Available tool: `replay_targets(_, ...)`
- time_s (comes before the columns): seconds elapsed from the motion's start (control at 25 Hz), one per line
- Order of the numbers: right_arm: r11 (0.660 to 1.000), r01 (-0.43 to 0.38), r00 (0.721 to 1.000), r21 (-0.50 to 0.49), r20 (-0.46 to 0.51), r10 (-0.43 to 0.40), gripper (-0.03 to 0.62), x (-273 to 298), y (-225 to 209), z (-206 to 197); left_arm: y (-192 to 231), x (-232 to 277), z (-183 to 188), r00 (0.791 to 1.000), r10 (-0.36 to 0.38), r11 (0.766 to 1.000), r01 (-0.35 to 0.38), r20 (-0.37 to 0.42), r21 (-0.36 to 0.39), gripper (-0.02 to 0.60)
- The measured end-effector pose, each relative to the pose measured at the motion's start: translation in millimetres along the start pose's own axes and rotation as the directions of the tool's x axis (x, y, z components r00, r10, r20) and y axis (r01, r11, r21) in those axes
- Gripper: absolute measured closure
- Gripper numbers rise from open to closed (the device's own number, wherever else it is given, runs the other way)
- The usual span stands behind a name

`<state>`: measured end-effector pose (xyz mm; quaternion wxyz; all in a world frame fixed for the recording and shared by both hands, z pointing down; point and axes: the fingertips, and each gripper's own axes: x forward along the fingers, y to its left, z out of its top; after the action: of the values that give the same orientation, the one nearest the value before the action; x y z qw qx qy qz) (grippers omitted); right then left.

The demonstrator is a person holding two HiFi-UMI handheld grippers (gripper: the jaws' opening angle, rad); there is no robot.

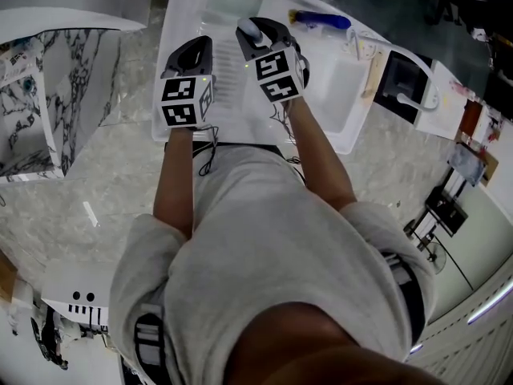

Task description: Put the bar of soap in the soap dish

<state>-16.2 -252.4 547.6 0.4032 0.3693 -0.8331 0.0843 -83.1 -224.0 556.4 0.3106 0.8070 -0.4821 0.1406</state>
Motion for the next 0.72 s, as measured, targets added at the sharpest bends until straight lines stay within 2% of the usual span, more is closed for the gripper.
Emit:
replay_targets(0.44, 0.981, 0.022, 0.996, -0.192, -0.077, -0.038, 0.477, 23.0, -0.3, 8.0, 19.7, -6.3, -1.2, 1.000, 0.023, 0.999, -0.023, 0.001, -0.024, 0.563)
replay_targets(0.72, 0.965, 0.020, 0.993, -0.260, -0.110, -0.050, 0.477, 36.5, 2.1, 11.7, 30.2, -6.7, -2.5, 1.000, 0.025, 0.999, -0.025, -0.004, -0.034, 0.563)
